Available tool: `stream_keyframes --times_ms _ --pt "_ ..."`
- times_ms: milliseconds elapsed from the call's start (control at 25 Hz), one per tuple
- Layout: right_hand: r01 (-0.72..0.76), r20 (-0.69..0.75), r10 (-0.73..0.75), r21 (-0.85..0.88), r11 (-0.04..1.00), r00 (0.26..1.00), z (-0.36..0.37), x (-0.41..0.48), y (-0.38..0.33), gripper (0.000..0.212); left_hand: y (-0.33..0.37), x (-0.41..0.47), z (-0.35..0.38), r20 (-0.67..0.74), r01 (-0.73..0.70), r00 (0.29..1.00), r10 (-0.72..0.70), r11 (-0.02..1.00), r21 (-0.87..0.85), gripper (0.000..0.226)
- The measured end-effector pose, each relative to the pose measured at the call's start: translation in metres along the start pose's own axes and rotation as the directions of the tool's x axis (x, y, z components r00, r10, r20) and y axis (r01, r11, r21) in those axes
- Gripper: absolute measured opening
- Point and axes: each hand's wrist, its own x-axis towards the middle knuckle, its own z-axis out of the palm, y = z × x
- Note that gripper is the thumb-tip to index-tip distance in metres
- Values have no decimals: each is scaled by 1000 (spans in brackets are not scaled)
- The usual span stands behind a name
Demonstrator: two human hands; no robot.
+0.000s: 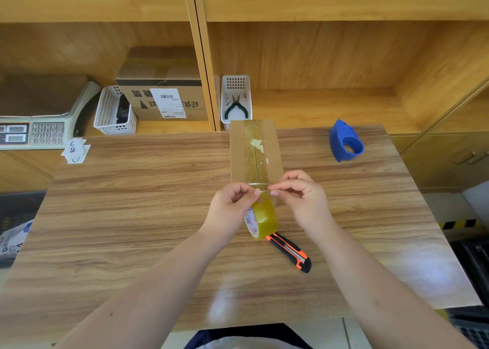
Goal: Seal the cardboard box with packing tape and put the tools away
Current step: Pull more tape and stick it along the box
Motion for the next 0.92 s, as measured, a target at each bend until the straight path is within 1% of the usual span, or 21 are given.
stream_keyframes --times_ms 40,240,320,440,520,560,640,720,800,920 --pt "23 5 -23 -18 1000 1000 -1 0 1 23 -3 1 -2 8 -5 1000 5 1000 -1 6" --pt "106 19 -104 -115 988 994 -1 -2 1 23 -12 5 -7 14 -10 1000 10 1000 -1 24" --pt "133 21 -131 -148 980 991 1 -3 -1 22 -12 6 -9 4 -11 1000 11 1000 -28 39" --pt "144 15 -144 -160 976 990 2 -4 -3 22 -10 6 -7 -1 -75 997 75 997 -34 64" --pt "153 -7 -157 -174 973 988 3 -4 -4 22 -6 4 -4 0 -123 992 123 992 18 78" --pt "145 -14 -150 -177 973 989 3 -4 -5 22 -4 4 -3 -11 -149 989 150 985 86 80" --pt "117 -6 -120 -179 977 993 5 -4 -7 19 -2 6 -3 -36 -219 971 234 945 243 73" --pt "101 0 -102 -182 978 995 5 -3 -7 18 -2 9 -4 -30 -313 938 346 881 356 54" --pt "102 -12 -106 -171 980 994 4 -2 -5 20 -3 12 -4 -27 -349 917 397 834 427 37" --pt "151 -17 -157 -199 968 987 2 -1 -2 18 -6 18 -5 -27 -357 908 418 807 471 31"
